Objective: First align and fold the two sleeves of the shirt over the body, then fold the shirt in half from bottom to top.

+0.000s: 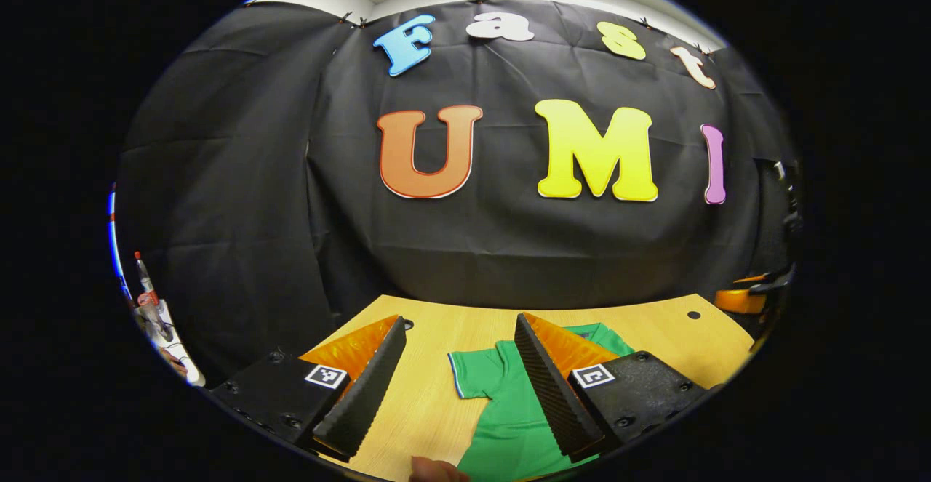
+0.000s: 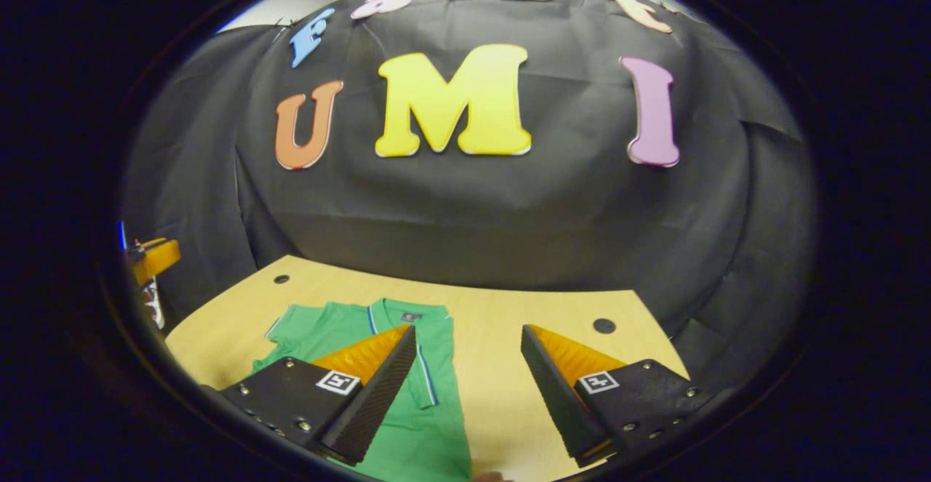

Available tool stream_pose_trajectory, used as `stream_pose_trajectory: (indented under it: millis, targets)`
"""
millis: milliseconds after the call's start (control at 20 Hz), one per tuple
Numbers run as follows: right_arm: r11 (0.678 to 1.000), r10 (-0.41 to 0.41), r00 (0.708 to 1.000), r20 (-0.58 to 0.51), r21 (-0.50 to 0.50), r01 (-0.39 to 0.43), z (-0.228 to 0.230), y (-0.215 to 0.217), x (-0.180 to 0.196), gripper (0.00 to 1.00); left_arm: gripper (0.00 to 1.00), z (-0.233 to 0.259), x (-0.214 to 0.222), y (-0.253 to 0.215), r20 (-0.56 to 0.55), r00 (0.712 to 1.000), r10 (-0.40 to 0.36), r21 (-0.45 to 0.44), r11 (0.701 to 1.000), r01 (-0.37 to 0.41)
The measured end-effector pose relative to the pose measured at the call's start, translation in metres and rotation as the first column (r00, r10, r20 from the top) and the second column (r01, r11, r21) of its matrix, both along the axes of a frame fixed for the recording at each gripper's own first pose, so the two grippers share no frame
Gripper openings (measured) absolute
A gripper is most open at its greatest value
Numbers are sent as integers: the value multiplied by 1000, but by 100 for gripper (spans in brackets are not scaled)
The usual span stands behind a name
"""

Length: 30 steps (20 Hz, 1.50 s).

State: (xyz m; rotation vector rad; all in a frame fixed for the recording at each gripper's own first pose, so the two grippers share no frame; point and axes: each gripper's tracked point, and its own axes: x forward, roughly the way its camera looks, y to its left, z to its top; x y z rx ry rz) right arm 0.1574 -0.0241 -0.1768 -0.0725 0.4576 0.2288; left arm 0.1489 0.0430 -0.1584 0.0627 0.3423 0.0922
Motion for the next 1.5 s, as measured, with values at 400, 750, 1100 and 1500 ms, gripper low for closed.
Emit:
stream_pose_trajectory:
  millis: [400,750,1100,1500]
  targets:
    - [991,-131,991,30,46,129,54,-52,-97,93,96,-92,77,-5,-175,985,-15,19,1000,19]
    - [974,-218,975,-38,51,220,36,-80,-105,96,100,-190,120,34,-446,891,83,27,996,-80]
    - [962,-267,957,-110,21,271,24,-107,-112,93,96,-265,146,56,-568,812,138,94,990,-102]
    - [953,-302,947,-106,-4,304,31,-121,-110,93,95,-280,163,48,-566,818,98,5,993,-116]
